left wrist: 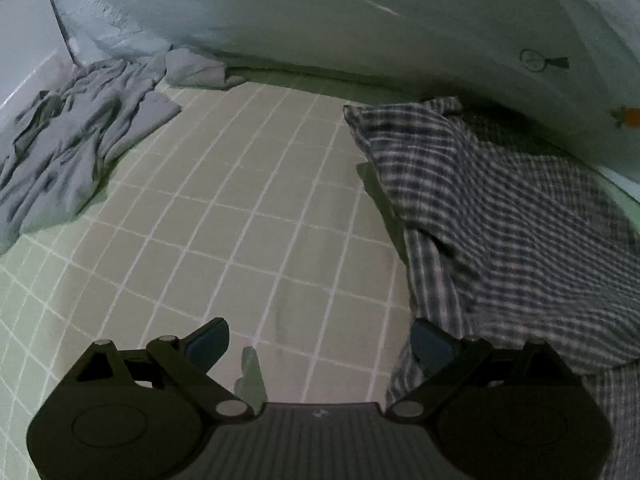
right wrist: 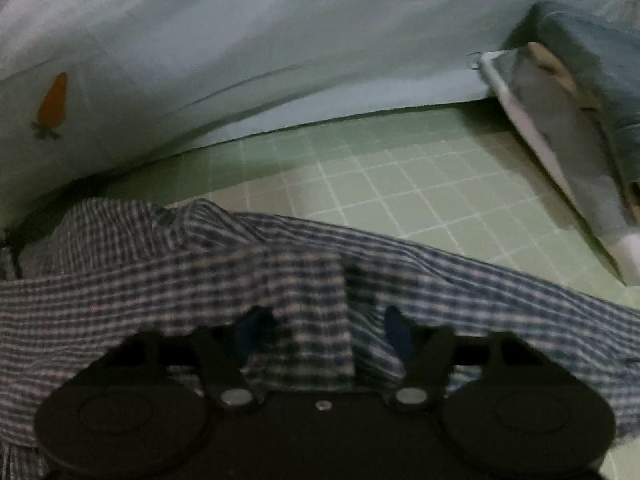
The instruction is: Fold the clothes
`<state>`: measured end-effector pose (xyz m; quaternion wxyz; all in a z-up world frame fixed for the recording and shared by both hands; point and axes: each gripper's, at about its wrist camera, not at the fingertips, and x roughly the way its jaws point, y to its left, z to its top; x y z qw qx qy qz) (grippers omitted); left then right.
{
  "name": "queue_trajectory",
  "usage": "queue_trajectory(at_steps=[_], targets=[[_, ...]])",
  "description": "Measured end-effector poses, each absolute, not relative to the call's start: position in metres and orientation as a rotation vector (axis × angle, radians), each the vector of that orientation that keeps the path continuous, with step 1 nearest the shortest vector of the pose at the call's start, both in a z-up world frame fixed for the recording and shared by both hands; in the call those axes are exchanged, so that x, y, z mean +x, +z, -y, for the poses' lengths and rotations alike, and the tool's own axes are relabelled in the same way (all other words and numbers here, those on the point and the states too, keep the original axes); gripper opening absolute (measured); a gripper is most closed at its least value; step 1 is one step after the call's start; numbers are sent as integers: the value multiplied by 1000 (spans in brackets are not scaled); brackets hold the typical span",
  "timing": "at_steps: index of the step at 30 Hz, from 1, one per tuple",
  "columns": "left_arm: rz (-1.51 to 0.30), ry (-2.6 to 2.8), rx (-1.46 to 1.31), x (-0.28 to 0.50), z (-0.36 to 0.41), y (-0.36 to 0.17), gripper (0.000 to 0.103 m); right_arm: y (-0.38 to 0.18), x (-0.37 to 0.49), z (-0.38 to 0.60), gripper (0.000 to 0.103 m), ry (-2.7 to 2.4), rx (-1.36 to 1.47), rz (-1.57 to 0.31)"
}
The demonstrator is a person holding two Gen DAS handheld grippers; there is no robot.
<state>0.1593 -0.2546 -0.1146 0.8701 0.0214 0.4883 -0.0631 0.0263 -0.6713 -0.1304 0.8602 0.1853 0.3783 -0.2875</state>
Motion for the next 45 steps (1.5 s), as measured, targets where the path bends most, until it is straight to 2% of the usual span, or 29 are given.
queue_trajectory(at_steps=[2,3,8,13,16,28,29,30,31,32,33,35,39,43,44,45], targets=[[-1013,-150,49,163,255,-114,97,-123,30,668,11,-563,376,-776],[-1014,-149,51,166,255,-114,97,-119,31,666,6,-548,363,-767],[-991,-154,35,179,258,-106,97,-71,23,665,5,-504,332,-627],[-950,-193,-3,191,265,-95,97,-43,-4,719,5,-795,394,-458],[-946,-225,-22,202,274,-94,97,-53,-1,742,5,-814,380,-542],[-932,-393,-186,265,320,-98,95,-71,-8,762,5,-832,430,-596],[-944,-406,-208,273,324,-102,86,-70,-8,763,5,-831,435,-594],[-959,-420,-233,279,327,-106,71,-70,-8,764,5,-830,439,-593],[-978,-431,-256,285,329,-110,62,-69,-7,765,5,-828,444,-591],[-996,-432,-270,292,332,-114,39,-69,-7,766,5,-827,447,-590],[-1013,-429,-280,298,334,-117,5,-69,-7,768,5,-823,448,-588],[-1020,-406,-270,308,338,-117,2,-65,-7,768,5,-812,448,-575],[-956,-376,-207,325,340,-101,2,-57,-8,764,5,-782,453,-533],[-1014,-303,-151,338,344,-119,3,-75,6,758,5,-784,438,-609],[-1022,-294,-143,338,344,-122,5,-79,9,756,5,-790,434,-627],[-1025,-287,-137,336,343,-122,12,-79,8,752,5,-792,431,-625]])
